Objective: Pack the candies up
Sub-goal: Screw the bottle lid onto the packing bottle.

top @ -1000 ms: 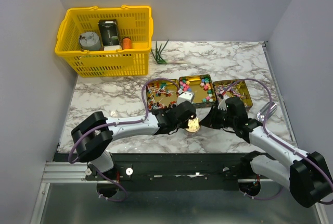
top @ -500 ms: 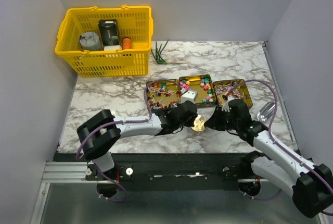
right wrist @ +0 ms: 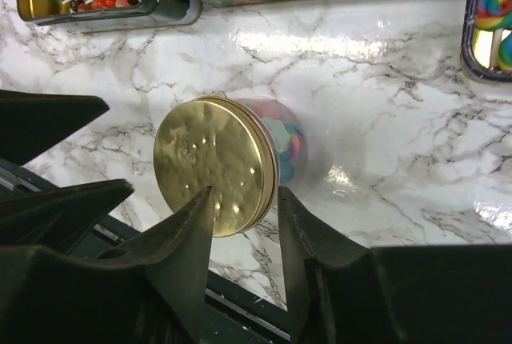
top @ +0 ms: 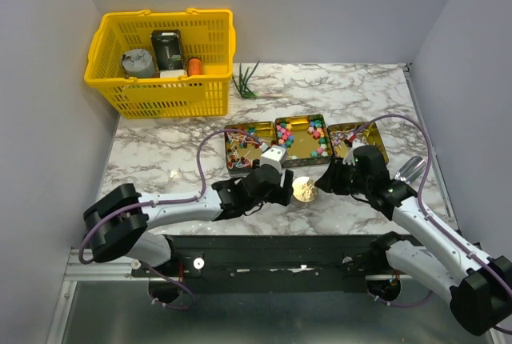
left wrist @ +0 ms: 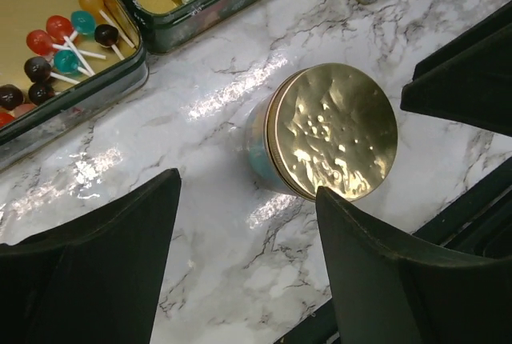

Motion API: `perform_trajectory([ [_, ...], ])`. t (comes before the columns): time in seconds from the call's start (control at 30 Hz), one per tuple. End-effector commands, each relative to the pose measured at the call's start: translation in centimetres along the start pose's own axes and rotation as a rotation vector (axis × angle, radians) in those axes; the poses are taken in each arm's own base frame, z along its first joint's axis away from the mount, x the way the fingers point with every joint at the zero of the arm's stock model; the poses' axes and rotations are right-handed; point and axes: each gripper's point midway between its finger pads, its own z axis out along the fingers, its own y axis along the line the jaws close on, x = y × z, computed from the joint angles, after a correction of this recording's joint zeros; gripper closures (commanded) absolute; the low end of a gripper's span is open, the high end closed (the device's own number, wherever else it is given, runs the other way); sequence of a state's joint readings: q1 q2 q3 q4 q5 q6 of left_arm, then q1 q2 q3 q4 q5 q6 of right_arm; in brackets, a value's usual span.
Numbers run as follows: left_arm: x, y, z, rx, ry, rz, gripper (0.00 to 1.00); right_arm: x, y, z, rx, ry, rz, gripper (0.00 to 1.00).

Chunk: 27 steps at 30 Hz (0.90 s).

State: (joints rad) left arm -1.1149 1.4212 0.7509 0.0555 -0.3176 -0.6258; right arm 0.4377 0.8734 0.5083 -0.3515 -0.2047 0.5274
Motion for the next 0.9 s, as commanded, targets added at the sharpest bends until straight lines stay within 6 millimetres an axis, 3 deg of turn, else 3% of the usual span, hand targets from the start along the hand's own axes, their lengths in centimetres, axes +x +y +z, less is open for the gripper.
perform_trajectory([
  [0.0, -2.2, -0.1, -1.5, 0.045, -0.133, 0.033, 0.17, -1.5, 0.2, -0.4, 0.024, -0.028, -0.046, 0.53],
  [0.13, -1.9, -1.4, -2.0, 0.167, -0.185, 0.035, 0.1, -1.3, 0.1, 0.1, 0.024, -0.007, -0.057, 0.53],
  [0.3, 0.7, -3.0, -2.2, 0.27, -0.192, 0.088, 0.01, -0.1, -0.3, 0.9, 0.024, 0.038, -0.082, 0.52],
  [0.53, 1.3, -4.9, -1.7, 0.288, -0.29, 0.169, 0.01, 1.2, -1.0, 1.8, 0.031, 0.075, -0.083, 0.5],
  [0.7, 1.4, -4.7, -0.5, 0.245, -0.347, 0.2, 0.02, 1.9, -1.9, 2.4, 0.068, 0.095, -0.058, 0.61],
  [0.87, 1.5, -5.1, 0.8, 0.239, -0.37, 0.212, 0.02, 3.3, -2.7, 2.3, 0.086, 0.109, -0.025, 0.64],
])
